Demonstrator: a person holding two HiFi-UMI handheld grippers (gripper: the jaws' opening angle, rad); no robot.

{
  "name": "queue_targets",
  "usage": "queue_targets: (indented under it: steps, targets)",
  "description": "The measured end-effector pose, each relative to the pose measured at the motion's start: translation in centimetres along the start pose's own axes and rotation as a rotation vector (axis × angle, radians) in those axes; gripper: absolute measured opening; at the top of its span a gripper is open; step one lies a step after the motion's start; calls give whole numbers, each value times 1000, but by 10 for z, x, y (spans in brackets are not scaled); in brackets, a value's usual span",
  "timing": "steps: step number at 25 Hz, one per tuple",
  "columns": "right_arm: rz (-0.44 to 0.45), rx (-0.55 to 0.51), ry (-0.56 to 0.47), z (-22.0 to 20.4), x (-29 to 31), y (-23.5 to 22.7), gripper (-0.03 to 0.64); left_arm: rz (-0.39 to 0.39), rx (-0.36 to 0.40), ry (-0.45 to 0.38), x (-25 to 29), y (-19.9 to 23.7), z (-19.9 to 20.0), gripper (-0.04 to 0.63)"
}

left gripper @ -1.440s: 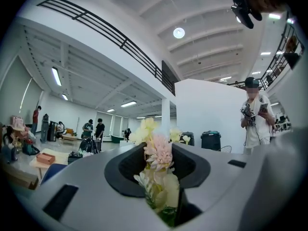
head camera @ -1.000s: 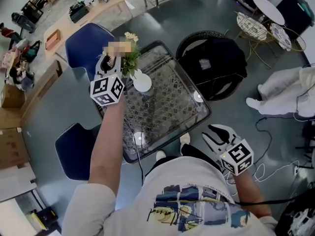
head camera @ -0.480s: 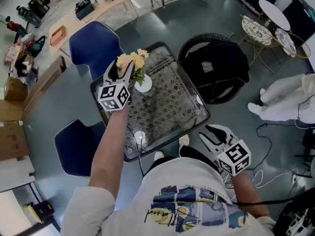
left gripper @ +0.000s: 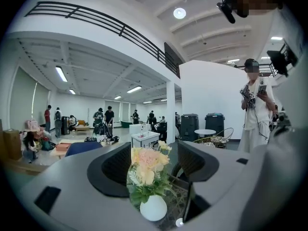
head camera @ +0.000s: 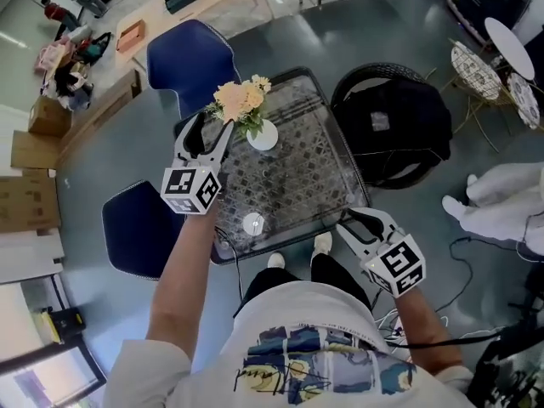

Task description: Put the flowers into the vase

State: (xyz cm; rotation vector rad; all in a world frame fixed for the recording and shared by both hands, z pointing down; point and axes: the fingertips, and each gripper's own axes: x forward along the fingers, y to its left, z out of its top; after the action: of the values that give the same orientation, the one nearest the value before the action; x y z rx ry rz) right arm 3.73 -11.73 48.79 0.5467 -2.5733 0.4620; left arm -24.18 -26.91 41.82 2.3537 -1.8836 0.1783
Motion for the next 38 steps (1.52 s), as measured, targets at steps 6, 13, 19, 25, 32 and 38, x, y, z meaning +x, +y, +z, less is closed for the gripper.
queue_targets:
  steps: [6, 13, 19, 25, 32, 38]
  targets:
    - [111, -72, -16, 11, 36, 6, 127, -44, -51, 105, -64, -31, -20, 290]
    - [211, -146, -50, 31, 51, 65, 126, -204, -140, 221, -166, -100, -36, 44]
    - [196, -194, -27, 33, 49, 121, 107, -417, -200, 293, -240, -150, -45, 9]
    - [225, -249, 10, 24, 62, 215, 87, -484, -149, 299, -330, -157, -48, 9]
    - [189, -271, -5, 1, 59, 324, 73, -524, -133, 270, -431, -154, -60, 9]
    - [183, -269, -7, -21, 51, 403, 60, -569, -182, 243, -502, -157, -69, 9]
